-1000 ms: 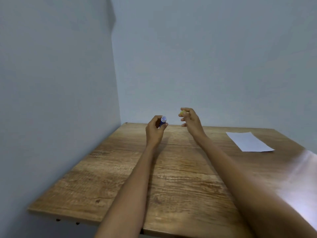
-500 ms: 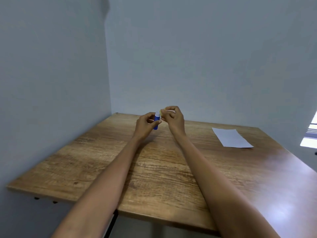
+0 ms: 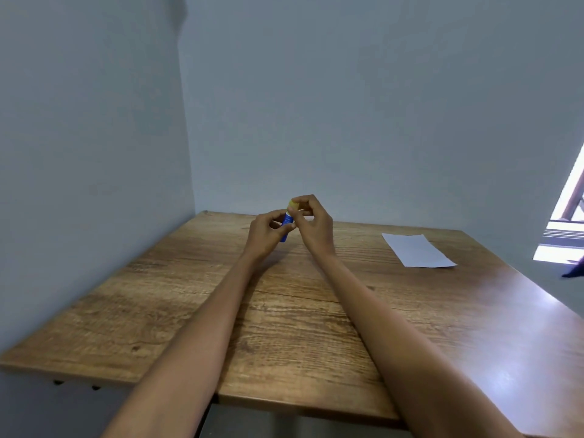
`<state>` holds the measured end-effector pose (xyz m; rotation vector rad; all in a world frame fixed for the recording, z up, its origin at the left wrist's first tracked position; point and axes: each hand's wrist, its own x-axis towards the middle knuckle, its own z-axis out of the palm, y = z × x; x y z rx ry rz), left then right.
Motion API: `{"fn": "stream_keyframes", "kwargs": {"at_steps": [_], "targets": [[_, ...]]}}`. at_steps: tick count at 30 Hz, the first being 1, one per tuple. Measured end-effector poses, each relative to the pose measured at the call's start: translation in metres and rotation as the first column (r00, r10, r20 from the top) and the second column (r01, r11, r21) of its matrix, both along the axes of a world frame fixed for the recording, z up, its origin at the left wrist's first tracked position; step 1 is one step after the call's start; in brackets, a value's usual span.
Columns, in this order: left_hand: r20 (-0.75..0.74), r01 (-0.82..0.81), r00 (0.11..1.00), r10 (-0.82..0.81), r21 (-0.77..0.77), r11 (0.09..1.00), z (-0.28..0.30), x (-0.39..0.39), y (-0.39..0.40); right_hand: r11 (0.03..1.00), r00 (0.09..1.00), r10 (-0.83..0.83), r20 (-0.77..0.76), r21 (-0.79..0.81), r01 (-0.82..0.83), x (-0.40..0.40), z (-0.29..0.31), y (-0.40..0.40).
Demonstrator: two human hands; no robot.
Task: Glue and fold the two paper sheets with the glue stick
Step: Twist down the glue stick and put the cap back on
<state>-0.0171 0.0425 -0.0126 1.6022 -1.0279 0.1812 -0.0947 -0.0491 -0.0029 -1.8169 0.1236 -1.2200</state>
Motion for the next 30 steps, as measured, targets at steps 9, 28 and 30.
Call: {"fn": "stream_keyframes", "kwargs": {"at_steps": [9,28,30], "targets": [[-0.046,-0.046,0.998,0.043,-0.061,0.997,0.006,-0.004,0.003,0.997,1.000,0.000,-0.003,-0.079,0.000,0.003,-0.005,0.007],[-0.326,0.256,0.899,-0.293,-0.152,0.955,0.034,-0.048,-0.055,1.000,0.977,0.018,-0.213,-0.007,-0.020,-0.025,0.000,-0.050],[-0.341,0.292,0.885,-0.318,-0.125,0.948,0.031,-0.055,-0.073,0.993,0.958,-0.118,-0.263,-0.042,0.111,-0.031,-0.004,-0.067]]}}
